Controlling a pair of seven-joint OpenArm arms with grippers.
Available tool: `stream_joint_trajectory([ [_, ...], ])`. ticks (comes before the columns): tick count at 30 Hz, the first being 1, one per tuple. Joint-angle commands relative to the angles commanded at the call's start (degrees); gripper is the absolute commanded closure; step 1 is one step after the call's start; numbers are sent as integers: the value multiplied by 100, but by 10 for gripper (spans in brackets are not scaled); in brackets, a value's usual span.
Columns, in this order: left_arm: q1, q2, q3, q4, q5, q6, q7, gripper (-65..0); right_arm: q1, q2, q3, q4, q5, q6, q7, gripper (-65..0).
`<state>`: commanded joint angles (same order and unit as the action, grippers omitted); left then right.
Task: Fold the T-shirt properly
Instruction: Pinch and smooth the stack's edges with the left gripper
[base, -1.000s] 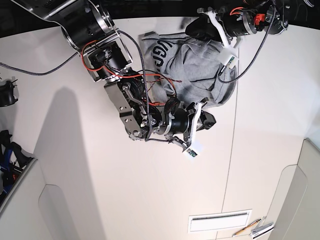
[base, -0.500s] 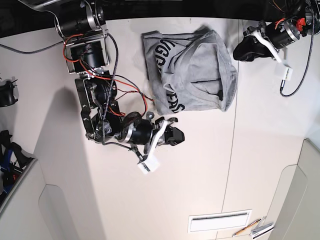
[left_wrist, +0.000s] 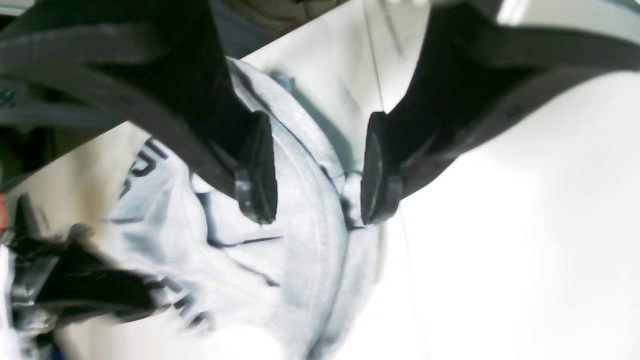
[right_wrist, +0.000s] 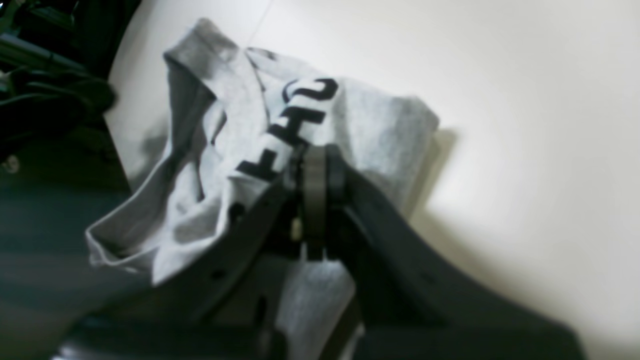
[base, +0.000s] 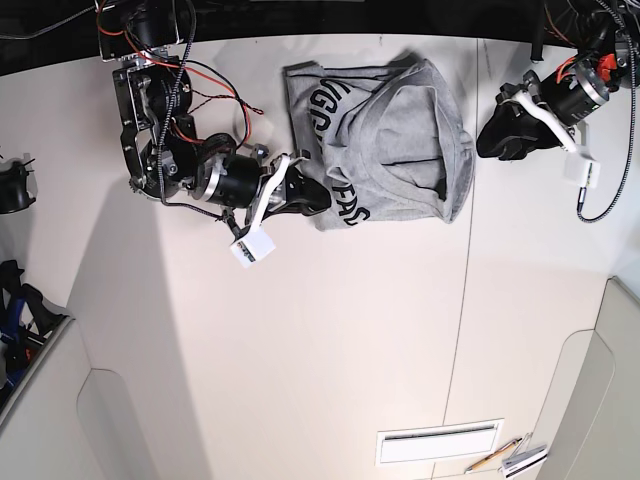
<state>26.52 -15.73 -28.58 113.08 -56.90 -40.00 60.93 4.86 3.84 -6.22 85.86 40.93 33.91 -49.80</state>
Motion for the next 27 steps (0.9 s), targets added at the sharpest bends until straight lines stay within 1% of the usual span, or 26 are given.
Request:
stream_joint_trajectory([
  [1, -61, 0, 192, 0, 295, 0, -149, -307, 2, 0, 0, 11, -4, 0, -17, 0],
  [2, -101, -2, 367, 0, 496, 0, -214, -328, 4, 0, 0, 11, -22, 0, -13, 0],
  [4, -111, 0, 664, 0, 861, 0, -352, -399, 2, -2, 24, 11, -74, 0, -13, 0],
  [6, -114, 0, 861, 0, 1318, 0, -518, -410, 2, 4, 66, 11, -201, 0, -4, 0],
  [7, -111, 0, 909, 0, 1453, 0, -610, -410, 2, 17, 109, 11, -205, -2, 4, 0],
  [8, -114, 0, 938, 0, 1526, 1, -678, -411, 2, 17, 190, 11, -219, -2, 4, 0],
  [12, -111, 0, 1010, 0, 1705, 60, -693, -411, 4, 15, 623, 11, -212, -2, 33, 0],
  [13, -111, 2, 1032, 0, 1727, 141, -693, -411, 4, 15, 721, 11, -212, 0, 31, 0],
  [15, -111, 0, 1117, 2, 1733, 211, -688, -411, 4, 15, 876, 11, -212, -2, 35, 0],
  [16, -111, 0, 1174, 2, 1733, 235, -682, -415, 4, 15, 914, 11, -212, 0, 52, 0],
  [17, -111, 0, 1244, 2, 1738, 312, -669, -442, 7, 15, 925, 11, -212, -2, 55, 0],
  [18, -111, 2, 1318, 2, 1753, 338, -669, -454, 4, 15, 922, 11, -212, 0, 55, 0],
  [20, -114, 2, 1456, 2, 1882, 347, -678, -454, 4, 15, 922, 11, -212, 0, 55, 0],
  [21, -114, 2, 1506, 2, 1989, 436, -699, -454, 4, 15, 922, 11, -212, 0, 55, 0],
  [23, -114, 0, 1628, 2, 2411, 629, -800, -454, 4, 15, 922, 11, -212, -2, 55, 0],
  [24, -111, 0, 1692, 2, 2618, 657, -826, -454, 4, 15, 922, 11, -212, -2, 55, 0],
  [25, -111, 0, 1749, 2, 2763, 773, -841, -453, 7, 15, 922, 11, -212, 0, 57, 0],
  [27, -114, -2, 1768, 2, 2896, 945, -844, -453, 4, 15, 922, 11, -212, -2, 55, 0],
])
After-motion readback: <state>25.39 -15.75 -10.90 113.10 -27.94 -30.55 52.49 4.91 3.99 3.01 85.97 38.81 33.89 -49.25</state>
